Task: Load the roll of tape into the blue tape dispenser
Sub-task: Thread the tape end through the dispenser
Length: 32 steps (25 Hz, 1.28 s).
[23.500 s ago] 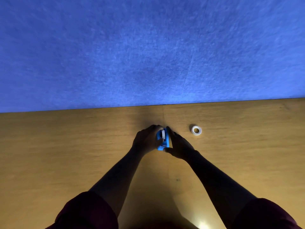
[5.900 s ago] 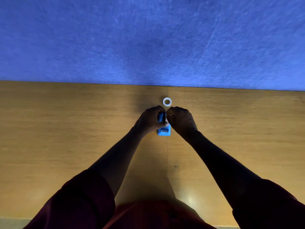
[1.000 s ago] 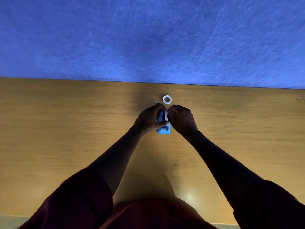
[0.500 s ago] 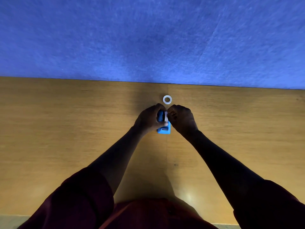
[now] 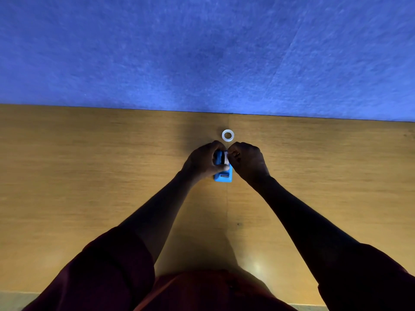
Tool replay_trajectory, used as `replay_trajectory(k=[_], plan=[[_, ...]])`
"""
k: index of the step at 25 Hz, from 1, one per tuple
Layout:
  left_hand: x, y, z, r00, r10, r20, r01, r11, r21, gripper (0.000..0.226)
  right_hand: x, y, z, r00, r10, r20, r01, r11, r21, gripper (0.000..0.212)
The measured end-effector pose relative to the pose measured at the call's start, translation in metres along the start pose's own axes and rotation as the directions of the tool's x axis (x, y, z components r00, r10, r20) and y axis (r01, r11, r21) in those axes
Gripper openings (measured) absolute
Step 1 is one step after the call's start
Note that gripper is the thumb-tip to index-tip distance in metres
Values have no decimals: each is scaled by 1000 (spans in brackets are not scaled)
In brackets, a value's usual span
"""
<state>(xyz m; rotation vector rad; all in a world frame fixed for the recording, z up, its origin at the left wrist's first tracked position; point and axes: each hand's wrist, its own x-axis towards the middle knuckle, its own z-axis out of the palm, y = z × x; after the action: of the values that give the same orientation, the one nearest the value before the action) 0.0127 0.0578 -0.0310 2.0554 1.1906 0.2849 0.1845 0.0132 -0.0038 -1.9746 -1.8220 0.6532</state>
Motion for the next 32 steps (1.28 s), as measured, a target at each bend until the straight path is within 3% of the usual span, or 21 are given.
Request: replay_trajectory(k=[14, 21, 32], plan=[[3, -4, 2, 1000, -5, -2, 5, 1000, 20, 54, 3, -7, -5, 996, -80, 46, 84, 992, -97, 20], [5, -5, 3, 1000, -5, -10, 5, 1000, 4, 52, 6, -4, -10, 982, -120, 142, 139, 982, -131, 15], [7, -8, 6, 1000, -14, -10, 14, 1000, 26, 53, 12, 2, -9, 969, -190, 156, 214, 964, -156, 8]])
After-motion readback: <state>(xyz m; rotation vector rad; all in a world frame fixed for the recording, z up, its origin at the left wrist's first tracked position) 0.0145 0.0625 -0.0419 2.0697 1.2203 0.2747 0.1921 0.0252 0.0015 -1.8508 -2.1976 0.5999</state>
